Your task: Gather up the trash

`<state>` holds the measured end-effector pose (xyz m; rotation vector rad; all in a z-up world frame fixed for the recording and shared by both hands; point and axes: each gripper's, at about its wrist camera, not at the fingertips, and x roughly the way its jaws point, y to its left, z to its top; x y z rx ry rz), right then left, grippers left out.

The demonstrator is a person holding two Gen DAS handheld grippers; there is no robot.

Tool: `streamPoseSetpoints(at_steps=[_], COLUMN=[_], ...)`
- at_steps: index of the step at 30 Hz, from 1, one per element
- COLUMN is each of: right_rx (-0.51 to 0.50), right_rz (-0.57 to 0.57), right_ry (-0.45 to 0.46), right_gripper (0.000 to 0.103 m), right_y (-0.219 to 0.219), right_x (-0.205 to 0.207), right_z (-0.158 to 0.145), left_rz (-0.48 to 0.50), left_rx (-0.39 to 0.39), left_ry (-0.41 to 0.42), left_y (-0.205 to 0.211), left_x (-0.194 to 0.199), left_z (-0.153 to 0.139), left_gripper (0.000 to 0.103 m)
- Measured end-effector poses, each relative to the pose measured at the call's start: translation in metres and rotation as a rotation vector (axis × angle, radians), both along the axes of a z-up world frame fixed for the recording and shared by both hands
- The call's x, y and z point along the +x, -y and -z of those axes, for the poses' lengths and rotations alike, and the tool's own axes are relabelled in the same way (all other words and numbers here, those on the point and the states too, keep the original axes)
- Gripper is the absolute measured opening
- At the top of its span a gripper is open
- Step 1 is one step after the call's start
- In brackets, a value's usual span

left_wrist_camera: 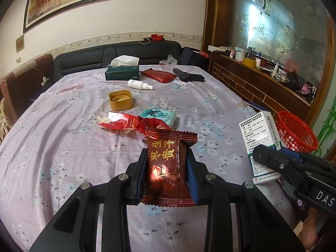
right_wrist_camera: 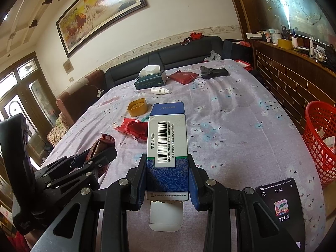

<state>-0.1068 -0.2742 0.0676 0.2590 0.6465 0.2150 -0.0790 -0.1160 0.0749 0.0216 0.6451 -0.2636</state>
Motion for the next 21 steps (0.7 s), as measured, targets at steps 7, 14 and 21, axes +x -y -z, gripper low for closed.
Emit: streamPoseSetpoints(at_steps=[7, 14, 21], right_rx=[0.006, -0.087, -0.134], right_rz=[0.017, 0.081, 0.129], right_ry=[0.004, -0.009, -0.008], right_gripper=[0.037, 0.037, 0.037], right_y=[0.008, 0.016, 0.032], right_x=[-0.003, -0.007, -0.012], right_z=[-0.004, -0.008, -0.011], left_rz=[0.013, 0.056, 0.089], left_rx=[0.009, 0.025, 0.036], left_ry=[0.001, 0.013, 0.018], left_y=[0.004, 0.021, 0.04], left_x=[0.003, 0.003, 0.004], left_z=[-0.003, -0.009, -0.013], left_gripper=[0.032, 0.032, 0.032])
